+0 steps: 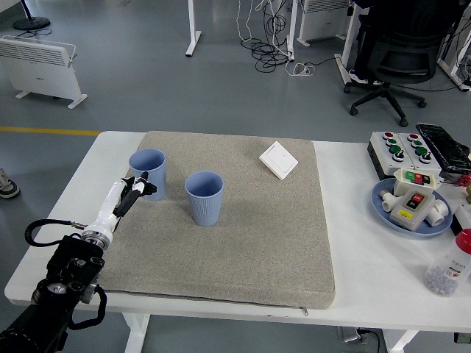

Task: Push cup pick cup insert cup

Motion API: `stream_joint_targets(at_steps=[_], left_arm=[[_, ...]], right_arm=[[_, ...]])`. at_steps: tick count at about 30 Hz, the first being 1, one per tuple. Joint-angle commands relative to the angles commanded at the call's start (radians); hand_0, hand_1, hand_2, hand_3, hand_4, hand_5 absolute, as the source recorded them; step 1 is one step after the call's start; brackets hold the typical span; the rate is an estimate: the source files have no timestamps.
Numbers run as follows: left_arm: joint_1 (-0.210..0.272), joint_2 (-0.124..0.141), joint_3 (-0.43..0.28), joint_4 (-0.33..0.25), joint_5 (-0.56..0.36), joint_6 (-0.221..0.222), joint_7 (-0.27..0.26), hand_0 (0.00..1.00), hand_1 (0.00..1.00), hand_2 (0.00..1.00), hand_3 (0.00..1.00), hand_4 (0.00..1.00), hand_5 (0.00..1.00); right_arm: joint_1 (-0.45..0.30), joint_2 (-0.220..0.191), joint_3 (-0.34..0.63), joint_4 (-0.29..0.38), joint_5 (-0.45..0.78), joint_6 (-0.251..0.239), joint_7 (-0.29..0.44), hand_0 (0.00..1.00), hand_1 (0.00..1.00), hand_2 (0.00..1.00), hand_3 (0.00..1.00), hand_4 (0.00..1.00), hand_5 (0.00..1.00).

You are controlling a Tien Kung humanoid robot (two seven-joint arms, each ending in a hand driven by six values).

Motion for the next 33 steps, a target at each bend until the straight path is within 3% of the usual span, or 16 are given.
stream_joint_targets(at_steps=[5,6,7,9,12,13,14,18,19,20,24,25,30,31,33], left_arm=[[0.022,0.000,0.059,-0.032,-0.070,0.014,-0.004,0.659,0.617,0.551,0.469,0.547,0.998],[0.030,0.000,0.074,-0.047,-0.090,0.020,-0.007,0.659,0.617,0.551,0.469,0.547,0.998],[0.041,0.000,0.091,-0.066,-0.116,0.031,-0.015,0.589,0.566,0.525,0.464,0.548,0.998],[0.062,0.005,0.112,-0.114,-0.170,0.060,-0.038,0.589,0.566,0.525,0.464,0.548,0.998],[0.090,0.035,0.131,-0.188,-0.232,0.108,-0.076,0.589,0.566,0.525,0.464,0.548,0.998],[0.093,0.039,0.133,-0.204,-0.241,0.114,-0.081,0.435,0.488,0.471,0.427,0.699,0.923],[0.108,0.061,0.142,-0.241,-0.264,0.142,-0.101,0.435,0.488,0.471,0.427,0.699,0.923],[0.125,0.103,0.160,-0.393,-0.269,0.202,-0.101,0.435,0.488,0.471,0.427,0.699,0.923],[0.126,0.107,0.163,-0.429,-0.267,0.206,-0.101,0.451,0.508,0.492,0.455,0.745,0.821],[0.124,0.120,0.170,-0.468,-0.241,0.204,-0.101,0.451,0.508,0.492,0.455,0.745,0.821],[0.100,0.153,0.197,-0.614,-0.115,0.128,0.000,0.451,0.508,0.492,0.455,0.745,0.821],[0.085,0.165,0.216,-0.639,-0.078,0.099,0.036,0.812,0.814,0.869,0.783,0.876,0.742],[0.021,0.196,0.311,-0.711,0.136,-0.059,0.234,0.812,0.814,0.869,0.783,0.876,0.742],[0.002,0.199,0.337,-0.713,0.182,-0.090,0.268,0.911,0.918,0.998,0.933,0.967,0.748],[-0.031,0.201,0.383,-0.708,0.253,-0.143,0.317,0.911,0.918,0.998,0.933,0.967,0.748]], right_arm=[[0.000,0.000,0.001,0.000,-0.001,0.000,0.000,0.772,0.678,0.673,0.566,0.126,0.474],[0.000,-0.001,0.002,0.000,-0.004,0.001,0.000,0.772,0.678,0.673,0.566,0.126,0.474],[-0.001,-0.001,0.003,0.000,-0.005,0.001,0.000,0.773,0.678,0.672,0.565,0.126,0.476],[-0.001,-0.001,0.004,0.000,-0.004,0.001,0.000,0.773,0.678,0.672,0.565,0.126,0.476],[0.000,-0.001,0.005,0.000,-0.009,0.002,0.002,0.773,0.678,0.672,0.565,0.126,0.476],[0.001,-0.001,0.005,0.000,-0.010,0.002,0.002,0.773,0.677,0.672,0.565,0.126,0.476],[0.000,-0.001,0.007,0.000,-0.009,0.001,0.002,0.773,0.677,0.672,0.565,0.126,0.476],[-0.001,-0.001,0.011,0.000,-0.011,0.000,0.003,0.773,0.677,0.672,0.565,0.126,0.476],[-0.002,-0.001,0.012,0.000,-0.012,0.000,0.003,0.773,0.676,0.672,0.565,0.126,0.476],[-0.002,-0.001,0.013,0.000,-0.012,0.000,0.003,0.773,0.676,0.672,0.565,0.126,0.476],[-0.005,-0.001,0.014,0.000,-0.012,0.000,0.002,0.773,0.676,0.672,0.565,0.126,0.476],[-0.005,-0.001,0.014,0.000,-0.013,0.000,0.002,0.773,0.677,0.671,0.565,0.126,0.476],[-0.009,-0.001,0.010,0.000,-0.009,0.000,0.000,0.773,0.677,0.671,0.565,0.126,0.476],[-0.009,-0.001,0.009,0.000,-0.009,0.000,0.000,0.772,0.678,0.671,0.565,0.126,0.475],[-0.010,-0.002,0.006,0.000,-0.008,0.000,0.000,0.772,0.678,0.671,0.565,0.126,0.475]])
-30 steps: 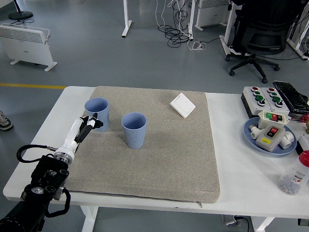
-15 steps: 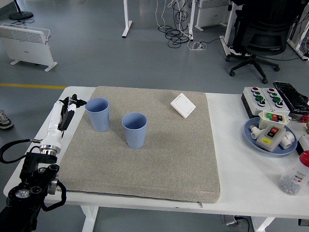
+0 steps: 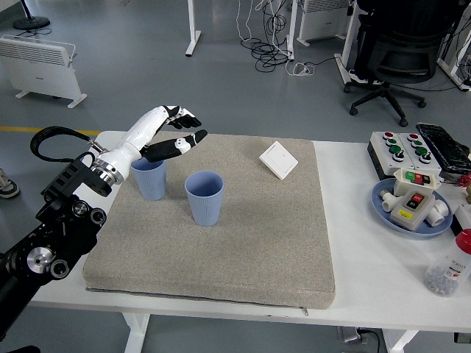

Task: Push cup pick cup insert cup

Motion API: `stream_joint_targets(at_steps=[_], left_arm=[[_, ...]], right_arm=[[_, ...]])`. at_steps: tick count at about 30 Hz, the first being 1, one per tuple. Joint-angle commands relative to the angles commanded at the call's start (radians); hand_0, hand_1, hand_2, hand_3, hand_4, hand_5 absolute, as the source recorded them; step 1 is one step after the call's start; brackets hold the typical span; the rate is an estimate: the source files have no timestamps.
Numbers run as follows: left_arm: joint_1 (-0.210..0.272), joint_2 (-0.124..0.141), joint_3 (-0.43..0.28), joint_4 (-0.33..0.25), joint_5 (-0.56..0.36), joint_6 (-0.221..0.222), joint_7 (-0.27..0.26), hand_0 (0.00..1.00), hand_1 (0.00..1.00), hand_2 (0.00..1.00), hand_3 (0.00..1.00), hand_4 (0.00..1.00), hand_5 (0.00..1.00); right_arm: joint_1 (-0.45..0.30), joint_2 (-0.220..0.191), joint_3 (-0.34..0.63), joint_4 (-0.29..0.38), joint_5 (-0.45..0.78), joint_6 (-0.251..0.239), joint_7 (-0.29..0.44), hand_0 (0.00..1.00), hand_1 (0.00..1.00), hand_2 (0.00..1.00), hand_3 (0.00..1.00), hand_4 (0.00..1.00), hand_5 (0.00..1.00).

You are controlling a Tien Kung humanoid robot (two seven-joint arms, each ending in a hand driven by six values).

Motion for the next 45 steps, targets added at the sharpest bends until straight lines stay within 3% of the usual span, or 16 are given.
stream_joint_targets(at_steps=[7,9,10,16,17,20,21,22,28,29,34,35,40,41,45], left_arm=[[-0.102,-0.031,0.132,0.054,0.150,-0.134,0.095,0.961,0.959,0.998,0.998,0.998,0.711],[-0.121,-0.041,0.159,0.069,0.185,-0.158,0.107,0.961,0.959,0.998,0.998,0.998,0.711],[-0.128,-0.045,0.168,0.075,0.196,-0.167,0.110,0.981,0.977,0.998,0.998,0.998,0.657],[-0.173,-0.074,0.229,0.128,0.287,-0.253,0.138,0.981,0.977,0.998,0.998,0.998,0.657],[-0.176,-0.076,0.234,0.134,0.303,-0.259,0.138,0.966,0.963,0.998,0.998,0.998,0.557],[-0.190,-0.089,0.241,0.174,0.375,-0.266,0.132,0.966,0.963,0.998,0.998,0.998,0.557],[-0.195,-0.093,0.241,0.191,0.376,-0.264,0.130,0.966,0.963,0.998,0.998,0.998,0.557],[-0.197,-0.094,0.241,0.196,0.376,-0.263,0.130,0.934,0.949,0.998,0.998,0.998,0.482],[-0.207,-0.104,0.226,0.245,0.376,-0.266,0.128,0.934,0.949,0.998,0.998,0.998,0.482],[-0.207,-0.105,0.224,0.248,0.376,-0.267,0.128,0.755,0.866,0.987,0.951,0.854,0.237],[-0.208,-0.108,0.222,0.264,0.376,-0.263,0.121,0.755,0.866,0.987,0.951,0.854,0.237],[-0.208,-0.109,0.222,0.267,0.376,-0.260,0.119,0.599,0.753,0.915,0.872,0.793,0.164],[-0.206,-0.113,0.223,0.279,0.376,-0.249,0.115,0.599,0.753,0.915,0.872,0.793,0.164],[-0.206,-0.113,0.222,0.283,0.376,-0.246,0.113,0.486,0.666,0.812,0.737,0.662,0.063],[-0.203,-0.109,0.220,0.283,0.376,-0.232,0.104,0.486,0.666,0.812,0.737,0.662,0.063]], right_arm=[[0.001,-0.002,-0.012,0.000,0.003,0.003,-0.001,0.772,0.677,0.672,0.565,0.126,0.476],[0.001,-0.002,-0.015,0.000,0.002,0.004,0.000,0.772,0.677,0.672,0.565,0.126,0.476],[0.001,-0.002,-0.016,0.000,0.000,0.005,0.000,0.772,0.676,0.671,0.565,0.126,0.475],[0.001,-0.005,-0.026,0.000,0.005,0.006,-0.001,0.772,0.676,0.671,0.565,0.126,0.475],[0.001,-0.005,-0.027,0.000,0.005,0.007,-0.001,0.772,0.676,0.671,0.564,0.125,0.474],[0.002,-0.006,-0.032,0.000,0.009,0.008,-0.001,0.772,0.676,0.671,0.564,0.125,0.474],[0.003,-0.007,-0.034,0.000,0.011,0.008,-0.001,0.772,0.676,0.671,0.564,0.125,0.474],[0.003,-0.007,-0.035,0.000,0.011,0.008,-0.001,0.772,0.676,0.671,0.565,0.125,0.469],[0.005,-0.009,-0.039,0.000,0.012,0.010,-0.001,0.772,0.676,0.671,0.565,0.125,0.469],[0.006,-0.010,-0.040,0.000,0.012,0.010,-0.001,0.774,0.678,0.672,0.565,0.124,0.467],[0.006,-0.010,-0.040,0.000,0.009,0.011,-0.001,0.774,0.678,0.672,0.565,0.124,0.467],[0.006,-0.010,-0.041,0.000,0.008,0.011,-0.001,0.774,0.678,0.672,0.565,0.125,0.468],[0.006,-0.009,-0.041,0.000,0.005,0.012,-0.002,0.774,0.678,0.672,0.565,0.125,0.468],[0.006,-0.009,-0.041,0.000,0.004,0.012,-0.002,0.773,0.679,0.672,0.565,0.125,0.466],[0.006,-0.009,-0.042,0.000,0.003,0.013,-0.001,0.773,0.679,0.672,0.565,0.125,0.466]])
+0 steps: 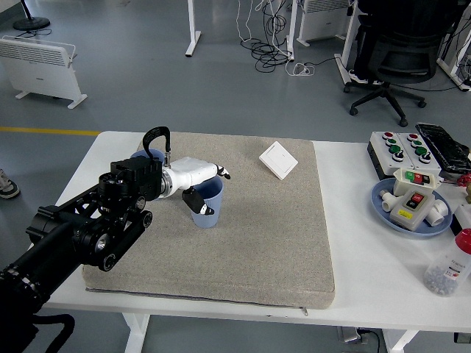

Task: Push cup pick cup insert cup

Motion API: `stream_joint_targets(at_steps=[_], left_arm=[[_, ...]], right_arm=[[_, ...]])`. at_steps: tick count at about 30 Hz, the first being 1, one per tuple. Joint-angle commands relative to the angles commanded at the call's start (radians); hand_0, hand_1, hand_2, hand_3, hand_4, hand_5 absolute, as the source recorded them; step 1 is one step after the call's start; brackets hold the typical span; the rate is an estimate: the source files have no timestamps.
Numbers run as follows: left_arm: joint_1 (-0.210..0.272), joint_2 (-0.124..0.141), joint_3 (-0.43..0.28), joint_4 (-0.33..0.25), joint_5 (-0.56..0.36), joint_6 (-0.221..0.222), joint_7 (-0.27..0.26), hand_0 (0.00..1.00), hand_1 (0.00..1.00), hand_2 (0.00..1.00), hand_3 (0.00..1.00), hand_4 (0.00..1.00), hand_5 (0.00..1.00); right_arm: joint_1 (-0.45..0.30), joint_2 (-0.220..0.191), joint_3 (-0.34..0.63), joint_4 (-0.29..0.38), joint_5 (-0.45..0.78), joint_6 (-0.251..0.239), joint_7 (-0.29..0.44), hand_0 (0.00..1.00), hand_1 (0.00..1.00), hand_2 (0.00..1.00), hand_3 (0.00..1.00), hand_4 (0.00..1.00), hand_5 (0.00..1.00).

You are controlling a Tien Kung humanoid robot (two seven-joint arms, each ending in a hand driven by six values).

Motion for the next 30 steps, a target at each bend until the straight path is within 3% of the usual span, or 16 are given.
stream_joint_targets(at_steps=[1,2,7,8,13,14,21,25,30], left_arm=[[0.001,0.001,0.000,-0.001,0.000,0.002,-0.001,0.486,0.666,0.812,0.737,0.662,0.063],[0.002,0.002,0.000,-0.004,0.000,0.004,-0.003,0.470,0.577,0.631,0.534,0.452,0.002],[0.006,0.008,0.000,-0.020,0.000,0.003,-0.008,0.470,0.577,0.631,0.534,0.452,0.002],[0.006,0.009,0.000,-0.022,0.000,0.003,-0.008,0.426,0.463,0.461,0.414,0.386,0.002],[0.014,0.033,-0.012,-0.078,0.000,-0.030,0.008,0.426,0.463,0.461,0.414,0.386,0.002],[0.014,0.039,-0.015,-0.091,0.000,-0.040,0.014,0.409,0.425,0.430,0.391,0.374,0.002],[-0.001,0.092,-0.056,-0.246,-0.048,-0.122,0.080,0.417,0.417,0.422,0.382,0.357,0.002],[-0.034,0.121,-0.108,-0.319,-0.081,-0.166,0.126,0.417,0.417,0.422,0.382,0.357,0.002],[-0.075,0.138,-0.153,-0.319,-0.076,-0.178,0.133,0.424,0.417,0.423,0.379,0.350,0.002]], right_arm=[[0.000,0.000,0.000,0.000,0.000,0.000,0.000,0.773,0.679,0.672,0.565,0.125,0.466],[0.000,0.000,0.000,0.000,-0.001,0.000,0.000,0.773,0.679,0.672,0.565,0.125,0.466],[0.000,0.001,0.001,0.000,-0.004,0.001,0.000,0.773,0.679,0.672,0.565,0.125,0.466],[0.000,0.001,0.001,0.000,-0.004,0.001,0.000,0.773,0.679,0.672,0.566,0.125,0.466],[0.001,0.001,0.002,0.000,-0.003,0.000,0.001,0.773,0.679,0.672,0.566,0.125,0.466],[0.001,0.001,0.002,0.000,-0.002,0.000,0.001,0.773,0.680,0.672,0.566,0.125,0.466],[0.001,0.000,0.005,0.000,-0.004,-0.001,0.002,0.773,0.679,0.673,0.566,0.126,0.468],[0.000,0.000,0.006,0.000,-0.004,-0.001,0.002,0.773,0.679,0.673,0.566,0.126,0.468],[-0.001,-0.001,0.005,0.000,-0.005,-0.001,0.001,0.773,0.679,0.673,0.567,0.127,0.468]])
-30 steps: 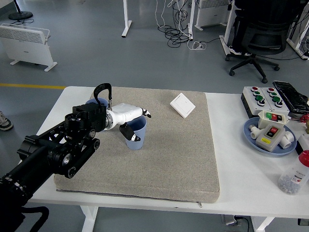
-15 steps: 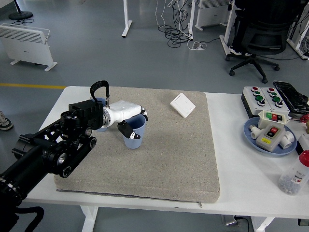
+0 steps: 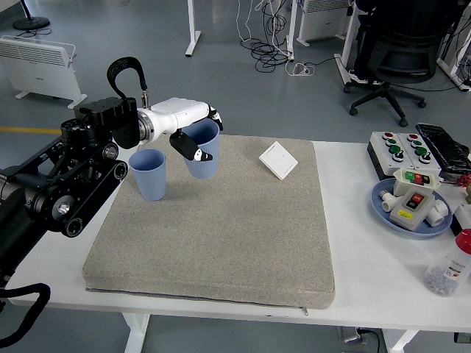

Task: Push cup pick cup insert cup

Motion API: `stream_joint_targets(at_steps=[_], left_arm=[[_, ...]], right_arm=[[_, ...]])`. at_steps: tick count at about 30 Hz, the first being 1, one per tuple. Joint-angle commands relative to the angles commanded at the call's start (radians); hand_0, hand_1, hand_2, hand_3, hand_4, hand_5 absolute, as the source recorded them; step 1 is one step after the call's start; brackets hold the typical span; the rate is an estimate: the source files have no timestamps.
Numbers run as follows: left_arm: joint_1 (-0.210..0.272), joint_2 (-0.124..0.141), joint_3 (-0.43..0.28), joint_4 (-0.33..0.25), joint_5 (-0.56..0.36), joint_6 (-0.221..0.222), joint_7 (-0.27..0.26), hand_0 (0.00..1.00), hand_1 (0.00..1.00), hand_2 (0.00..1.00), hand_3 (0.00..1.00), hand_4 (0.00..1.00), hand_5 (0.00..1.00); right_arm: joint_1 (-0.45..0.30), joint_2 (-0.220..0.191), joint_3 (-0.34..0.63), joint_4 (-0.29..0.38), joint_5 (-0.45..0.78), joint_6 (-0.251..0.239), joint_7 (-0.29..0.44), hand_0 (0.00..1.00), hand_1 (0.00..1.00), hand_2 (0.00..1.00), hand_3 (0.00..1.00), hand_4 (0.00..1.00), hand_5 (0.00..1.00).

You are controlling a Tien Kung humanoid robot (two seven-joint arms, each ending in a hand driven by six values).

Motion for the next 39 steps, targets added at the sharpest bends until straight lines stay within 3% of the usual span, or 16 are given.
stream_joint_targets(at_steps=[5,11,24,39], left_arm=[[-0.045,0.012,-0.009,0.094,0.032,-0.008,0.016,0.435,0.424,0.428,0.382,0.358,0.002],[-0.066,0.002,-0.046,0.214,0.076,0.018,-0.004,0.443,0.429,0.430,0.380,0.355,0.002],[-0.065,-0.015,-0.144,0.358,0.076,0.060,-0.029,0.446,0.435,0.434,0.382,0.358,0.002],[-0.072,-0.013,-0.175,0.405,0.076,0.092,-0.048,0.447,0.438,0.436,0.382,0.355,0.002]], right_arm=[[0.000,-0.002,-0.003,0.000,0.003,0.000,0.000,0.773,0.679,0.674,0.567,0.128,0.468],[0.000,-0.002,-0.005,0.000,-0.002,0.001,0.000,0.773,0.680,0.673,0.567,0.129,0.470],[0.001,-0.003,-0.015,0.000,-0.003,0.002,0.000,0.773,0.680,0.673,0.567,0.129,0.471],[0.003,-0.002,-0.018,0.000,-0.007,0.003,0.001,0.773,0.679,0.673,0.567,0.129,0.473]])
